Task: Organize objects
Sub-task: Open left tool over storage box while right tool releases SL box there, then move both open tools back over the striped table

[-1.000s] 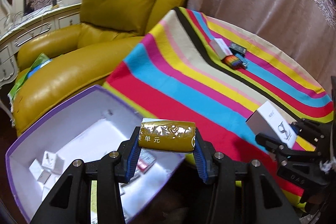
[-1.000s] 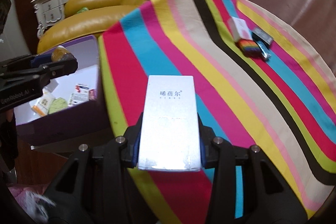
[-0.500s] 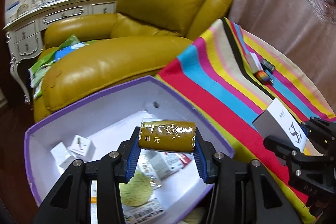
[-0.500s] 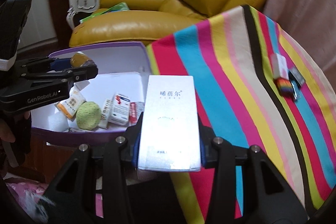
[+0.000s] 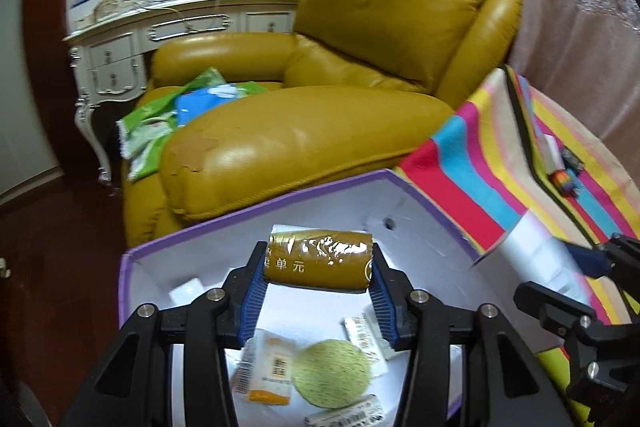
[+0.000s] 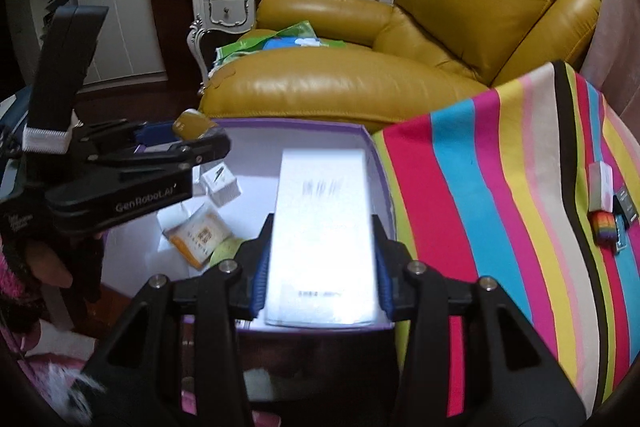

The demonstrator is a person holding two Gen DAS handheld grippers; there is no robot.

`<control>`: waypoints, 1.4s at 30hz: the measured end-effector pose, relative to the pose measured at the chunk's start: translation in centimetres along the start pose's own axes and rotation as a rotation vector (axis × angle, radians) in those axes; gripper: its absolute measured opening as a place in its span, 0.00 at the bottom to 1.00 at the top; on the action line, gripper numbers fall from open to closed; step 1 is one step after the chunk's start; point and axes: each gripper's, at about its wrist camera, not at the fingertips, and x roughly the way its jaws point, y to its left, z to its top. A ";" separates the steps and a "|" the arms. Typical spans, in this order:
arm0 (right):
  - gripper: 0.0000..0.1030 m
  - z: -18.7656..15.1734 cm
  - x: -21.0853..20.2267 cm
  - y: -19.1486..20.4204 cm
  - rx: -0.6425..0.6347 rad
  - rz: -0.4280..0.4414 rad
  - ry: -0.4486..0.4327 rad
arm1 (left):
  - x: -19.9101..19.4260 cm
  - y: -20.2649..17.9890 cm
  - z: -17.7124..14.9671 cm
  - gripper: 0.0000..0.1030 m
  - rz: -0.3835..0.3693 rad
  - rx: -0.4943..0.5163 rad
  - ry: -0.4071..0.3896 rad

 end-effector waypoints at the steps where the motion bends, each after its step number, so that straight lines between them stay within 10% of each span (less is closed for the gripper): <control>1: 0.61 0.1 0.1 0.0 0.005 0.002 -0.006 | 0.0 0.1 0.0 0.71 0.027 -0.005 0.002; 3: 0.64 0.0 -0.2 -0.3 0.023 0.012 -0.042 | 0.0 0.0 0.1 0.86 0.084 -0.022 0.009; 8: 0.69 -1.6 -2.4 -5.0 0.131 -0.050 -0.092 | -0.6 -2.2 0.2 0.86 0.021 0.010 0.003; 19: 0.73 -12.0 -6.9 -20.6 0.402 -0.375 0.046 | 2.6 -23.1 1.0 0.90 -0.359 0.257 0.146; 30: 0.74 -20.5 -6.3 -33.7 0.584 -0.477 0.181 | 15.1 -40.1 1.4 0.90 -0.278 0.434 0.188; 42: 0.74 -17.5 -0.9 -44.9 0.557 -0.525 0.191 | 18.9 -40.6 2.5 1.00 -0.261 0.454 0.207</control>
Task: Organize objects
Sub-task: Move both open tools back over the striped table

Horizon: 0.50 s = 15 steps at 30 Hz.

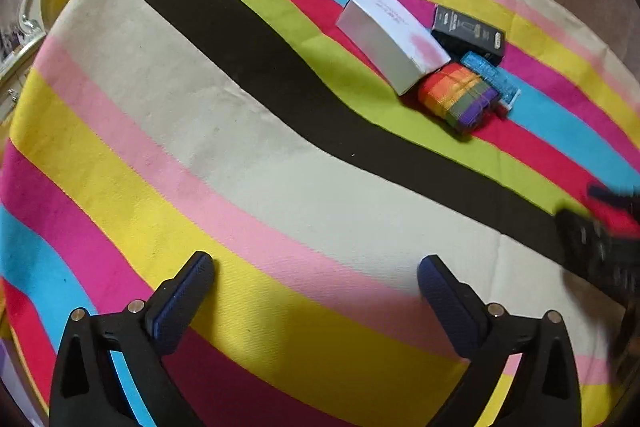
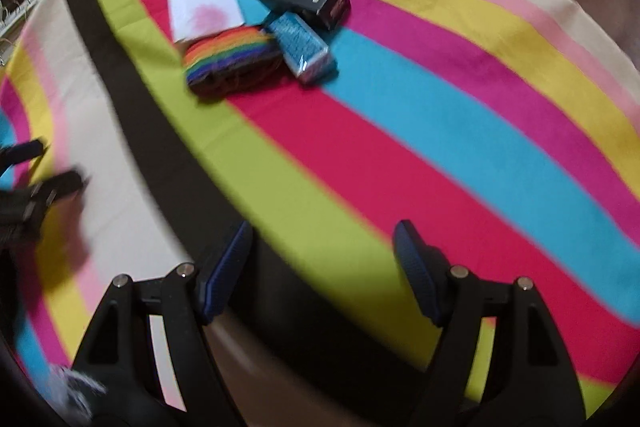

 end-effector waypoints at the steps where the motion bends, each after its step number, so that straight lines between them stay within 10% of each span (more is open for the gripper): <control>1: 0.74 0.9 0.7 0.0 -0.014 -0.003 -0.006 | 0.0 0.2 0.0 1.00 0.000 -0.006 0.000; 13: 0.74 10.9 8.0 1.7 -0.140 -0.028 -0.067 | -0.5 1.0 0.0 1.00 0.001 -0.018 -0.004; 15: 0.61 11.3 8.2 1.9 -0.148 0.021 -0.068 | -0.6 1.1 0.0 1.00 0.002 -0.020 -0.005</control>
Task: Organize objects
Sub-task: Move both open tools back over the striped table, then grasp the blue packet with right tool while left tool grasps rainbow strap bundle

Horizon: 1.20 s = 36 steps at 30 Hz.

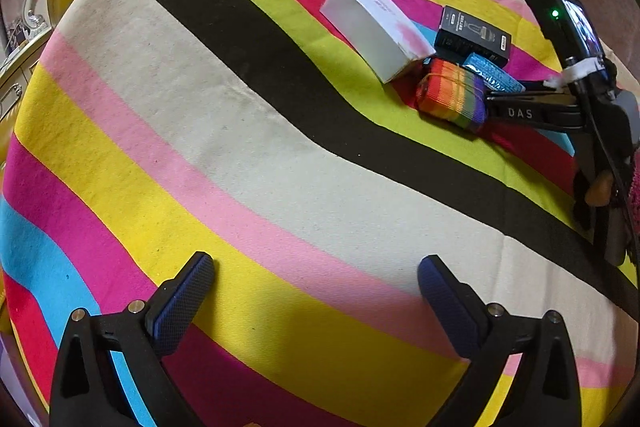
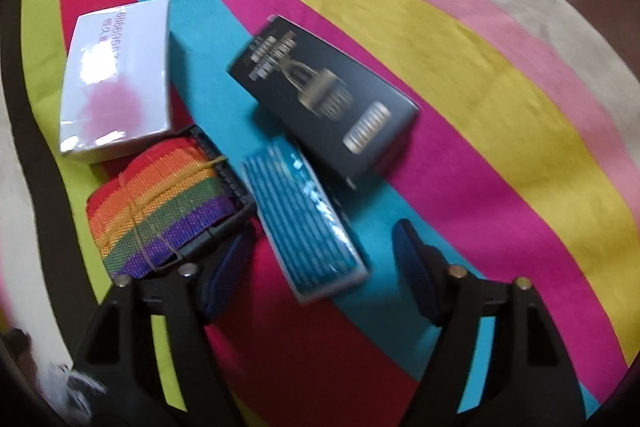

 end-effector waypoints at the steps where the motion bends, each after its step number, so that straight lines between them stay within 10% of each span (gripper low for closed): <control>1: 0.39 -0.1 -0.2 0.1 -0.006 0.046 -0.013 | 0.0 0.0 0.0 1.00 0.000 0.001 0.000; 14: 0.39 -15.3 -12.0 -1.6 0.225 0.234 0.063 | -0.6 0.2 0.0 1.00 0.007 -0.003 0.000; 36: 0.35 -16.8 -14.0 -0.9 0.213 0.034 0.020 | -1.0 -0.3 0.7 1.00 0.036 -0.029 0.022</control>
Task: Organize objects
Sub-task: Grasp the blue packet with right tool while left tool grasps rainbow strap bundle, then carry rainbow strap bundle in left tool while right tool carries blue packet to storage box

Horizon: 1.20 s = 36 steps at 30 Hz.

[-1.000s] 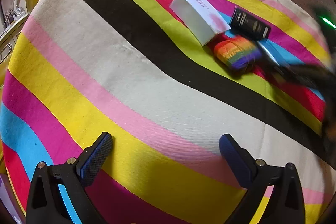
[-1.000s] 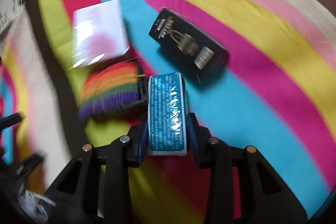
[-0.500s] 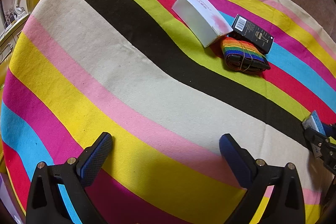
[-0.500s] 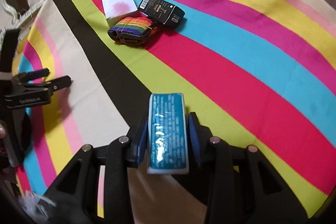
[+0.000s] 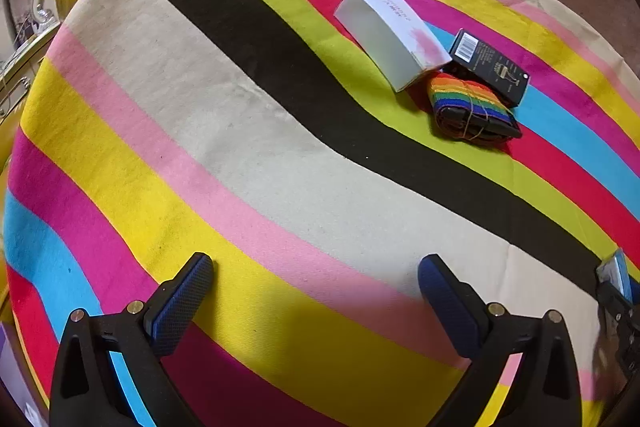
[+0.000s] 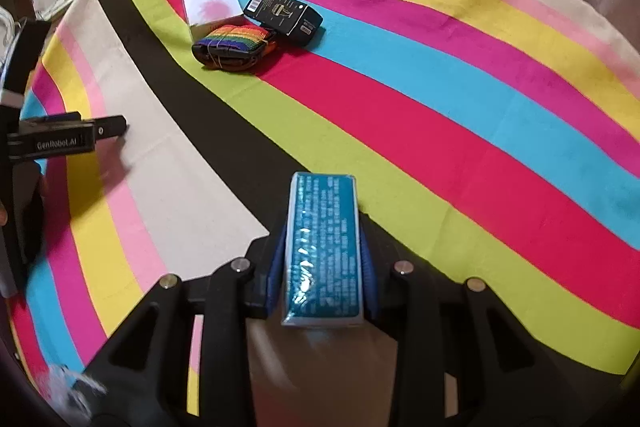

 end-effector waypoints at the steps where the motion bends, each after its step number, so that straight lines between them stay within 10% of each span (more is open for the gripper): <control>1: 0.36 0.0 0.0 -0.1 0.005 0.005 0.000 | 0.0 -0.2 0.2 1.00 0.003 -0.010 0.011; 17: 0.36 0.3 0.5 -0.8 0.038 0.029 0.003 | 6.0 -12.3 9.7 0.97 -0.055 0.086 0.030; 19: 0.36 0.3 0.5 -1.0 0.044 0.034 0.003 | 5.2 -12.4 9.1 0.80 -0.055 0.093 -0.009; 32: 0.36 -0.1 0.1 -0.4 0.047 0.029 0.001 | -5.6 -2.2 -5.1 0.80 -0.208 0.236 -0.010; 36: 0.36 -0.3 -0.2 -0.1 0.048 0.028 0.001 | -4.6 -5.1 -5.6 0.81 -0.208 0.258 -0.040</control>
